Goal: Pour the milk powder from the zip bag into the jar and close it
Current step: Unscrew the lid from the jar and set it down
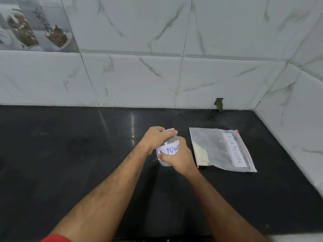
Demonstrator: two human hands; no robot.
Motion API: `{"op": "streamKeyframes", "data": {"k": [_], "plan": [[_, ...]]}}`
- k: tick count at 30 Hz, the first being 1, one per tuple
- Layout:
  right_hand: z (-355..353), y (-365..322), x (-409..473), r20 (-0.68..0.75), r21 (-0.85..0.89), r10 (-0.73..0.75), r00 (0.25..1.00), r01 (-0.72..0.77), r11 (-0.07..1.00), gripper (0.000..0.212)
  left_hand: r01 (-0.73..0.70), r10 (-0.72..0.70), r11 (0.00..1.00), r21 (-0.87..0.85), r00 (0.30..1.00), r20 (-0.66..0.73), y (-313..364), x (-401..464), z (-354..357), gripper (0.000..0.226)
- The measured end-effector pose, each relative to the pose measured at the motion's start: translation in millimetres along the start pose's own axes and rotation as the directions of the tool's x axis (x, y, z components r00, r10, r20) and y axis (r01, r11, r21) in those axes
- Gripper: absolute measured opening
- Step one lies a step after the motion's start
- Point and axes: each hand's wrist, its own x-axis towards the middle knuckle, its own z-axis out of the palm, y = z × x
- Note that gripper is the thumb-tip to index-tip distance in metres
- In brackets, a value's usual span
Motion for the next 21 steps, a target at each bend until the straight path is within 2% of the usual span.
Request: {"op": "streamKeyframes", "data": {"k": [3, 5, 8, 10, 11, 13, 15, 21], "plan": [[-8.0, 1.1, 3.7, 0.070, -0.019, -0.065, 0.995, 0.067, 0.998, 0.090, -0.021, 0.016, 0.998, 0.060, 0.996, 0.082, 5.3, -4.9, -11.5, 0.058], [-12.4, 1.4, 8.2, 0.142, 0.069, -0.093, 0.985, 0.084, 0.994, 0.089, -0.018, 0.023, 0.999, -0.031, 0.989, 0.147, 7.2, -6.3, -20.4, 0.059], [-15.7, 1.2, 9.8, 0.172, 0.163, -0.098, 0.980, 0.070, 0.984, 0.080, 0.018, 0.045, 0.959, -0.282, 0.975, 0.216, 4.0, -8.3, -33.2, 0.041], [-16.9, 3.4, 10.4, 0.164, 0.172, -0.079, 0.983, 0.050, 0.984, 0.077, -0.012, 0.085, 0.947, -0.320, 0.973, 0.215, -5.5, -7.0, -38.2, 0.017], [-17.4, 4.2, 10.1, 0.146, 0.144, -0.064, 0.987, 0.043, 0.989, 0.079, -0.031, 0.090, 0.950, -0.309, 0.980, 0.178, -9.6, -7.7, -38.3, 0.016], [-16.7, 5.8, 10.1, 0.122, 0.084, -0.056, 0.991, 0.046, 0.995, 0.085, -0.044, 0.061, 0.956, -0.291, 0.997, 0.050, -14.6, -9.3, -36.8, 0.037], [-14.3, 7.4, 9.5, 0.124, 0.069, -0.057, 0.991, 0.049, 0.996, 0.089, -0.078, 0.076, 0.949, -0.307, 0.997, -0.016, -17.6, -9.9, -36.4, 0.053], [-4.1, 9.3, 6.7, 0.148, -0.031, -0.083, 0.986, 0.088, 0.996, 0.087, -0.110, 0.123, 0.975, -0.194, 0.991, 0.057, -19.5, -9.7, -29.5, 0.078]]}}
